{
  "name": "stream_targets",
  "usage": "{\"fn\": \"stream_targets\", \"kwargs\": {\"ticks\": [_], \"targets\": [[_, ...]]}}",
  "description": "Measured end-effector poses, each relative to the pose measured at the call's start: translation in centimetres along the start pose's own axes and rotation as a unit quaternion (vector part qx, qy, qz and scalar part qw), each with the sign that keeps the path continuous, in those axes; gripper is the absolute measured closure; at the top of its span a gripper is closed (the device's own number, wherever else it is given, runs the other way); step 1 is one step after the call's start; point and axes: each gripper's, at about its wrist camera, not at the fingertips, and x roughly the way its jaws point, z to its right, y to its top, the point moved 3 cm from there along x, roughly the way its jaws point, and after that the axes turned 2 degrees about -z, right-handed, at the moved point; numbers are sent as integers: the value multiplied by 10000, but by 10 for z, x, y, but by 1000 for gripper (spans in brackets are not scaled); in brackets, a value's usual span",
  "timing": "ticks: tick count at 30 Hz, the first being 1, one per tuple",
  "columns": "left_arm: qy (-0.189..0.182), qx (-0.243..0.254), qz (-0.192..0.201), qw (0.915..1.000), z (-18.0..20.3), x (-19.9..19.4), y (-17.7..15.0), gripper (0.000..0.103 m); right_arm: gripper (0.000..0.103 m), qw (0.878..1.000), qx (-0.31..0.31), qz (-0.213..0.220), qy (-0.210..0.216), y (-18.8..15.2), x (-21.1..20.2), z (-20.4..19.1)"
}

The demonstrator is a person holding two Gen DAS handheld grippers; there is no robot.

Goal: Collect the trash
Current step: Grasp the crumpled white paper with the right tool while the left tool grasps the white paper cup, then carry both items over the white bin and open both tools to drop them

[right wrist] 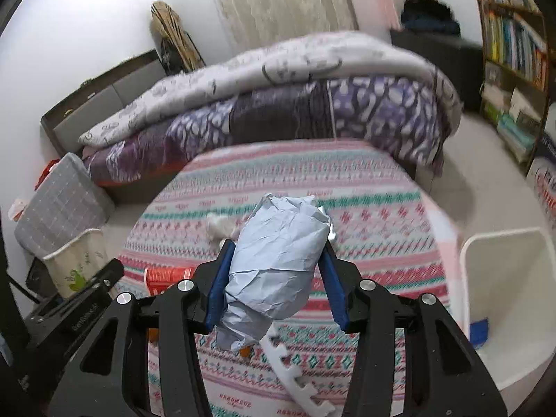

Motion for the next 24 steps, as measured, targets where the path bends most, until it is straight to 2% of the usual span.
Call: {"fn": "stream_targets", "kwargs": {"ticks": [10, 24], "targets": [[92, 36, 735, 9972, 19, -34, 9, 40, 57, 9969, -267, 666, -321, 8, -25, 6], [-140, 268, 917, 9953, 61, -49, 5, 40, 57, 9940, -254, 873, -607, 13, -48, 32]]}}
